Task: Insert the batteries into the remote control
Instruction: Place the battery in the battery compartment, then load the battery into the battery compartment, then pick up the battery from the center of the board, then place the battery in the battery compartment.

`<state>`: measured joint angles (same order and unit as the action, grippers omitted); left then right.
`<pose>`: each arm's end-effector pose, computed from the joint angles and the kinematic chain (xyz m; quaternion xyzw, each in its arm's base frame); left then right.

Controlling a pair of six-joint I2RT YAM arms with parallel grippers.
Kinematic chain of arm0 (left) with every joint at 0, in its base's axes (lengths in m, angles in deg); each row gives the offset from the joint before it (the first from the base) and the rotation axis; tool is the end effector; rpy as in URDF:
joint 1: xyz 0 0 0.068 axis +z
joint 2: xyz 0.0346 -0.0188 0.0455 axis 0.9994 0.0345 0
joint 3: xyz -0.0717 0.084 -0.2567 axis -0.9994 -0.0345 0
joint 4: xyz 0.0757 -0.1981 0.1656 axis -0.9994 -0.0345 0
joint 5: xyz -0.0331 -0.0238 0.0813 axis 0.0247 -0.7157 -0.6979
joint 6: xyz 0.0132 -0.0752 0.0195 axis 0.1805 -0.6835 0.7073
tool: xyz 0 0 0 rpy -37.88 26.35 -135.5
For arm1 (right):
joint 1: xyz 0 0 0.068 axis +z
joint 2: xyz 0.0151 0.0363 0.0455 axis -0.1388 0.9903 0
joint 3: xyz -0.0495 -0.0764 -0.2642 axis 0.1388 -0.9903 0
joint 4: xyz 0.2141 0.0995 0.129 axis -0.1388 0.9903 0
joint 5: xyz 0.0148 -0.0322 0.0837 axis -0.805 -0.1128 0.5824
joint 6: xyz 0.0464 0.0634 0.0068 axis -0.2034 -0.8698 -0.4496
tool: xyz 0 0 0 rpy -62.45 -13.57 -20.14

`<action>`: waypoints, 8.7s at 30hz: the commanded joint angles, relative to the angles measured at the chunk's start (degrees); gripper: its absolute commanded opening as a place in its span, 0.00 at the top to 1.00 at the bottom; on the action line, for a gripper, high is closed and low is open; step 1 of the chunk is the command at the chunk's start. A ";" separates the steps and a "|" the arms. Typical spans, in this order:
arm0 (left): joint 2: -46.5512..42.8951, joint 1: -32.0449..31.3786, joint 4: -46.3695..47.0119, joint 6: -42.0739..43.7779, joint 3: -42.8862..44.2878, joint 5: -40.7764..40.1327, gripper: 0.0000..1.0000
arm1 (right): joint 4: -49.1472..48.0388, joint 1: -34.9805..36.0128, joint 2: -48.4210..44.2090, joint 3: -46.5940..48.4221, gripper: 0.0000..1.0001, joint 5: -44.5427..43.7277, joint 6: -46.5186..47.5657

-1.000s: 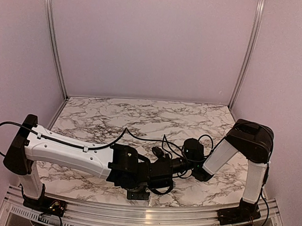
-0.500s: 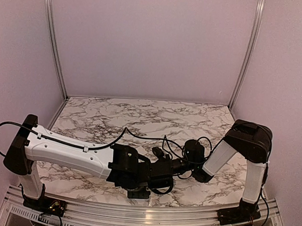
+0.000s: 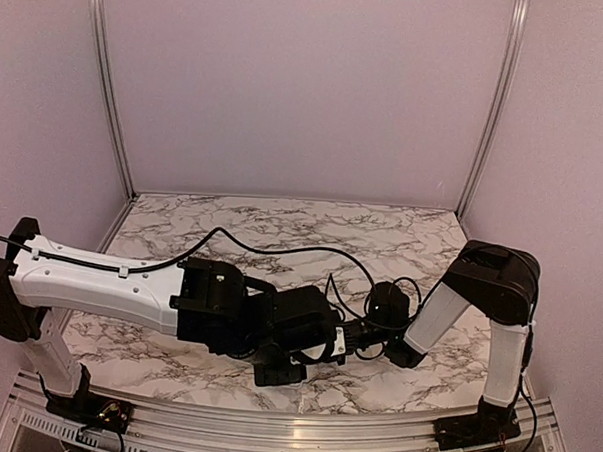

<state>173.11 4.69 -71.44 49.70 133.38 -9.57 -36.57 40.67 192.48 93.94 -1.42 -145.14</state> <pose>0.0671 -0.3873 0.2523 0.6641 0.7000 -0.0040 0.2626 0.1838 0.2926 0.1011 0.0540 -0.7314 -0.6701 0.1141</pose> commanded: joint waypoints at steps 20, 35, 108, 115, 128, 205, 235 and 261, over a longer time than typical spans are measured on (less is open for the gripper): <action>-29.70 22.60 29.73 -26.89 -29.97 18.38 0.62 | -3.64 -3.83 -6.47 2.53 1.00 -1.65 4.46; -26.60 23.28 36.70 -33.89 -33.95 30.62 0.76 | -6.57 -5.60 -6.58 1.71 1.00 -3.74 1.78; -7.51 13.91 22.57 -29.22 -20.73 21.41 0.96 | -12.84 -5.57 -6.79 1.81 1.00 -3.97 -2.96; -3.50 12.11 18.39 -28.30 -17.13 19.03 0.96 | -13.37 -5.58 -7.18 1.86 1.00 -4.03 -3.20; 0.41 9.68 13.23 -27.18 -13.65 12.58 0.89 | -14.53 -5.58 -7.64 1.52 1.00 -4.49 -3.92; -7.23 31.13 23.11 -24.23 -31.07 22.25 1.00 | 35.22 -10.37 -21.90 2.13 1.00 0.12 35.23; -21.65 13.06 43.35 5.37 -32.40 30.62 1.00 | 9.42 -2.87 -11.94 3.00 1.00 3.21 11.36; -19.05 12.58 43.77 8.75 -32.94 31.50 1.00 | 5.06 -2.32 -11.79 2.48 1.00 3.03 8.07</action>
<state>153.79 17.67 -28.56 57.08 100.73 21.60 -26.82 37.82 180.17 96.65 1.18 -135.52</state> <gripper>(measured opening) 0.084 0.142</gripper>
